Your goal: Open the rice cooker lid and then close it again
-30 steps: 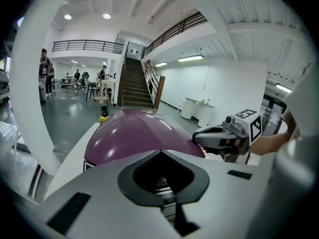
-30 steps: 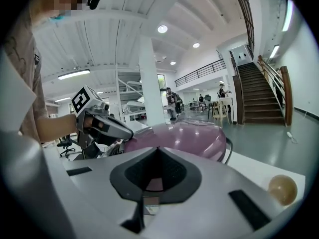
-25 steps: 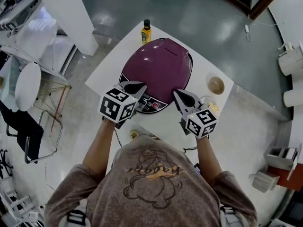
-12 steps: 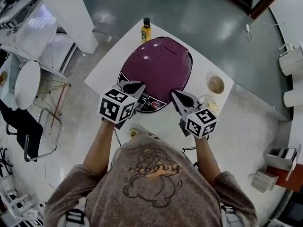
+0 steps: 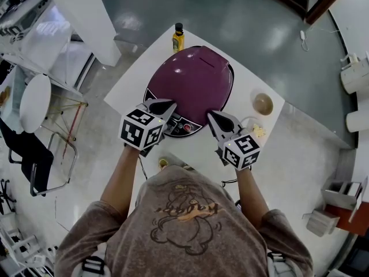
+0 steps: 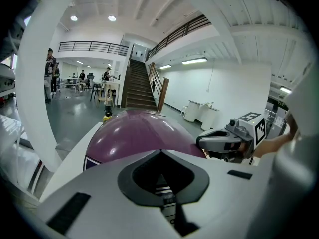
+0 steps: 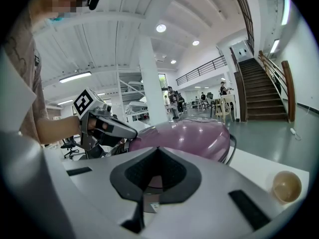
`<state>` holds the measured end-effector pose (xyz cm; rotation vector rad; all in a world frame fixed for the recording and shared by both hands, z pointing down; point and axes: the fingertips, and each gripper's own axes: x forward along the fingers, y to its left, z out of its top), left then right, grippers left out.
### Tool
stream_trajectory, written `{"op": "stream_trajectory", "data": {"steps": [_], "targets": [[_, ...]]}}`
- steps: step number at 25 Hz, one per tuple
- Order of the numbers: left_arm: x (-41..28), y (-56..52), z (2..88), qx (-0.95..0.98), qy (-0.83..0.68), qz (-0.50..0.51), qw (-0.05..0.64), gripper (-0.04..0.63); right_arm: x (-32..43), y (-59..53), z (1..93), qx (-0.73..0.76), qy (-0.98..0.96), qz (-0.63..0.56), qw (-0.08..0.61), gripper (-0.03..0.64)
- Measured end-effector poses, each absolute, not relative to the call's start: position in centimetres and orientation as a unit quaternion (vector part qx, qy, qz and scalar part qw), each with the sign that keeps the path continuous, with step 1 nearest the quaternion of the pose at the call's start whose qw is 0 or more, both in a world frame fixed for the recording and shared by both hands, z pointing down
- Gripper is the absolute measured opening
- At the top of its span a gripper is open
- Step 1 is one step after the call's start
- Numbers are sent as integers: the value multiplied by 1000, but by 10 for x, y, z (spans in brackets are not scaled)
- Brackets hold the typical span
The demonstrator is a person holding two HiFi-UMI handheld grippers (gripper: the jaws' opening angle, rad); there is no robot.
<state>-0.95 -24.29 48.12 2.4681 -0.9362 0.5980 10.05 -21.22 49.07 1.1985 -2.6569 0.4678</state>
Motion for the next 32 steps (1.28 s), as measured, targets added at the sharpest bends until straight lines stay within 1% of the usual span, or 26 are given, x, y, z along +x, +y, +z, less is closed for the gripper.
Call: {"op": "stream_trajectory", "data": {"steps": [10,19,25,32], "targets": [[-7,-245,482,886,-359,207,205,20,102,-212,490,379,-907,175,64,0],[-11,-242,478,884,-374,204,192,20,87,-203,488,368,-915,143,83,0],[-29,-228,464,884,-399,158,184,20,91,-189,474,392,-909,130,65,0],[-55,-176,441,889,-413,105,165,20,85,-154,454,417,-902,103,49,2]]}}
